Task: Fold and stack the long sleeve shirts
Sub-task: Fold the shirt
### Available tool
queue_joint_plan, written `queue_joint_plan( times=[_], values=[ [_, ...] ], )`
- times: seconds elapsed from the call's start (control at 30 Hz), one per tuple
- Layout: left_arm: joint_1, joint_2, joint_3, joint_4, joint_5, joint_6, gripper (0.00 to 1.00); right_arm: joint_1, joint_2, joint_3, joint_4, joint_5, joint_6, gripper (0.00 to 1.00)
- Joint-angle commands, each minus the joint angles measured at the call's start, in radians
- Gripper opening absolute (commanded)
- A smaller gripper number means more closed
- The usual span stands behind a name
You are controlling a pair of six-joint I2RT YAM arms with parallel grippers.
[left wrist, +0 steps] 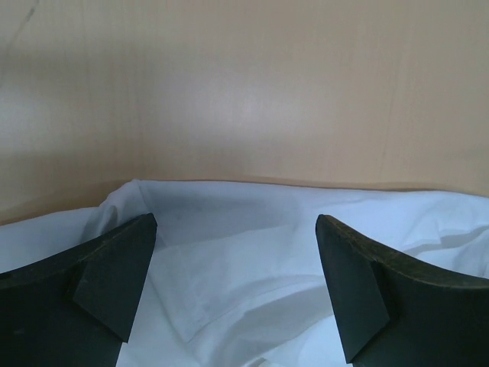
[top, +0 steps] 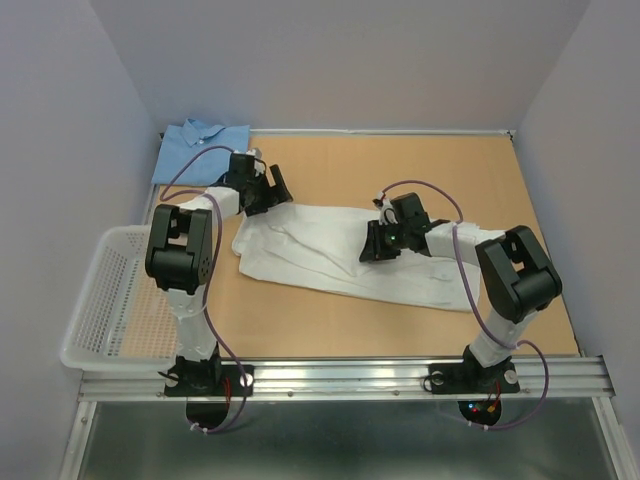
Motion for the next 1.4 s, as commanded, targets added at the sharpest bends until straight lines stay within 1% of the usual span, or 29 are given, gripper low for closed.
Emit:
queue_joint_plan(
  times=[0.0,0.07,0.1,0.13,0.2,0.23,0.27,0.3,0.37,0.4,0.43,0.5,0.53,0.6,0.67,0.73,0.8,0.93,0.97,1.07,1.13,1.17,1.23,1.27,1.3,1.33,1.37],
  values=[
    [0.005,-0.059,-0.042,-0.005,-0.016,0.007,0.98,-0.017,-0.062,-0.033,-0.006,0.08,-0.029,0.35],
    [0.005,-0.066,-0.068,-0.009,-0.041,0.011,0.98,-0.021,-0.091,-0.02,-0.032,0.129,-0.046,0.35],
    [0.005,-0.064,-0.067,-0.012,-0.083,0.021,0.98,-0.021,-0.1,0.009,-0.071,0.149,-0.069,0.35],
    [0.005,-0.061,-0.056,-0.045,-0.102,0.032,0.98,-0.019,-0.106,0.026,-0.096,0.198,-0.084,0.35],
    [0.0,-0.073,0.001,-0.09,-0.142,0.061,0.98,-0.021,-0.132,0.065,-0.175,0.273,-0.113,0.38],
    [-0.006,-0.089,0.022,-0.104,-0.16,0.07,0.98,-0.021,-0.14,0.099,-0.2,0.366,-0.123,0.38],
    [-0.017,-0.105,0.071,-0.12,-0.183,0.081,0.98,-0.021,-0.148,0.118,-0.225,0.419,-0.129,0.39],
    [-0.049,-0.145,0.097,-0.163,-0.235,0.104,0.98,-0.021,-0.158,0.133,-0.275,0.53,-0.135,0.41],
    [-0.084,-0.196,0.157,-0.218,-0.288,0.112,0.99,-0.021,-0.157,0.177,-0.335,0.638,-0.137,0.45],
    [-0.103,-0.208,0.166,-0.27,-0.33,0.113,0.99,-0.021,-0.152,0.188,-0.399,0.683,-0.138,0.47],
    [-0.141,-0.22,0.171,-0.298,-0.352,0.104,0.99,-0.021,-0.142,0.211,-0.43,0.751,-0.134,0.51],
    [-0.178,-0.243,0.157,-0.373,-0.397,0.09,0.99,-0.021,-0.137,0.219,-0.502,0.796,-0.121,0.56],
    [-0.221,-0.247,0.144,-0.389,-0.403,0.084,0.99,-0.021,-0.139,0.217,-0.518,0.813,-0.114,0.57],
    [-0.256,-0.245,0.096,-0.424,-0.397,0.077,0.99,-0.021,-0.134,0.219,-0.564,0.82,-0.104,0.59],
    [-0.291,-0.213,0.061,-0.446,-0.333,0.066,0.99,-0.021,-0.114,0.219,-0.602,0.807,-0.097,0.6],
    [-0.311,-0.184,0.048,-0.447,-0.313,0.067,0.99,-0.021,-0.103,0.219,-0.621,0.792,-0.098,0.61],
    [-0.331,-0.141,0.059,-0.45,-0.305,0.069,0.99,-0.021,-0.094,0.217,-0.631,0.768,-0.106,0.6],
    [-0.333,-0.054,0.107,-0.443,-0.288,0.075,0.99,-0.018,-0.053,0.216,-0.661,0.709,-0.103,0.61],
    [-0.333,-0.011,0.14,-0.447,-0.286,0.078,0.99,-0.011,-0.036,0.208,-0.668,0.692,-0.098,0.61],
    [-0.333,0.049,0.199,-0.461,-0.288,0.089,0.99,0.015,-0.019,0.188,-0.673,0.646,-0.074,0.61],
    [-0.333,0.112,0.269,-0.469,-0.306,0.098,0.99,0.033,-0.004,0.167,-0.674,0.613,-0.052,0.61],
    [-0.333,0.158,0.327,-0.473,-0.312,0.109,0.99,0.056,0.004,0.158,-0.677,0.57,-0.045,0.61],
    [-0.333,0.206,0.393,-0.484,-0.335,0.122,0.99,0.088,0.015,0.147,-0.685,0.525,-0.023,0.61],
    [-0.331,0.233,0.428,-0.487,-0.342,0.135,0.99,0.122,0.018,0.142,-0.685,0.467,-0.014,0.61],
    [-0.331,0.288,0.514,-0.495,-0.351,0.145,0.99,0.14,0.018,0.135,-0.682,0.426,-0.005,0.61],
    [-0.331,0.318,0.562,-0.499,-0.352,0.155,0.99,0.175,0.018,0.133,-0.681,0.387,0.003,0.61],
    [-0.331,0.379,0.667,-0.507,-0.354,0.179,0.99,0.192,0.015,0.135,-0.677,0.304,0.004,0.61]
  ],
)
